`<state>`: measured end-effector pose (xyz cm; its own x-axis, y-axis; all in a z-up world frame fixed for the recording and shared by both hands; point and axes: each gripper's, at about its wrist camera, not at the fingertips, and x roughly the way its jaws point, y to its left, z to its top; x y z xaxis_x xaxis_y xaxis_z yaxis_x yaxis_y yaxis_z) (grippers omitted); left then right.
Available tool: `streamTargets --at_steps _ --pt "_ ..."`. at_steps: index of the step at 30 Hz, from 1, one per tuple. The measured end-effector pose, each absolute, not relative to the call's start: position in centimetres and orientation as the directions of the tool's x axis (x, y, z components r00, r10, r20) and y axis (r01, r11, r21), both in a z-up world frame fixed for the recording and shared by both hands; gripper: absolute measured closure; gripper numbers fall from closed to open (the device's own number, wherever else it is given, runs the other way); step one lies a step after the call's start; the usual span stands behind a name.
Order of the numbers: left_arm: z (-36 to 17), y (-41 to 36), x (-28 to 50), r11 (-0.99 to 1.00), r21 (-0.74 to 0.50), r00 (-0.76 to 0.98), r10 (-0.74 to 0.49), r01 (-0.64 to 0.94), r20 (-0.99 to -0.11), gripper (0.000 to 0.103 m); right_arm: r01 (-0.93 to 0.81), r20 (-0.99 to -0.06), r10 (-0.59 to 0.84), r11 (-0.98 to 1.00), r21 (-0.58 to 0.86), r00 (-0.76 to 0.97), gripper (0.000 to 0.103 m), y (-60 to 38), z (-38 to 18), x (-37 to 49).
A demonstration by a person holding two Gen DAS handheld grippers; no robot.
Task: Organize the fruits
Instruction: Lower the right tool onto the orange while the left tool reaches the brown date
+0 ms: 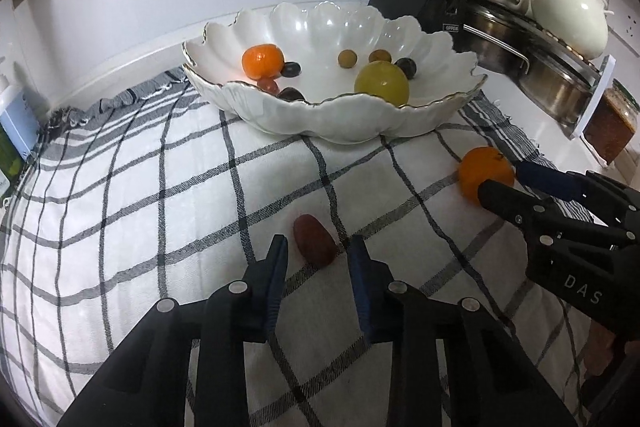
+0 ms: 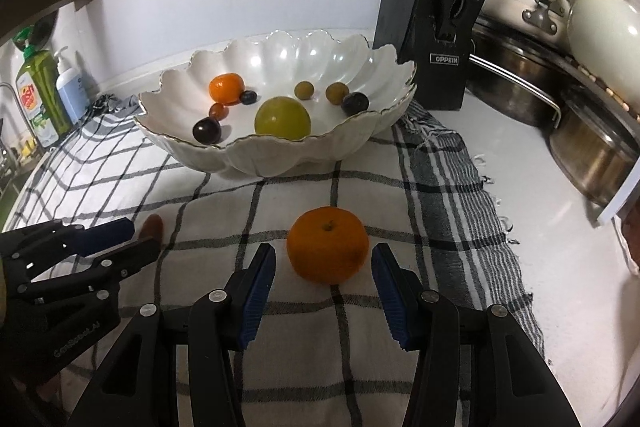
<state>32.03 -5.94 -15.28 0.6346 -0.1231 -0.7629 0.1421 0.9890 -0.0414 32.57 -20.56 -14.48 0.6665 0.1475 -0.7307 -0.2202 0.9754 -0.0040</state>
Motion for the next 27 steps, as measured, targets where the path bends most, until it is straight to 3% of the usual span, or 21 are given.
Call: streamTargets --at_steps 11,27 --pt "-15.9 -6.1 32.9 0.989 -0.035 0.625 -0.116 0.14 -0.772 0.082 -0.213 -0.742 0.144 0.977 0.001 0.655 0.052 -20.5 -15.4 33.8" --pt "-14.4 -5.9 31.7 0.987 -0.042 0.653 -0.133 0.152 -0.745 0.084 -0.216 -0.725 0.167 0.976 0.025 0.669 0.056 -20.3 -14.2 32.1"
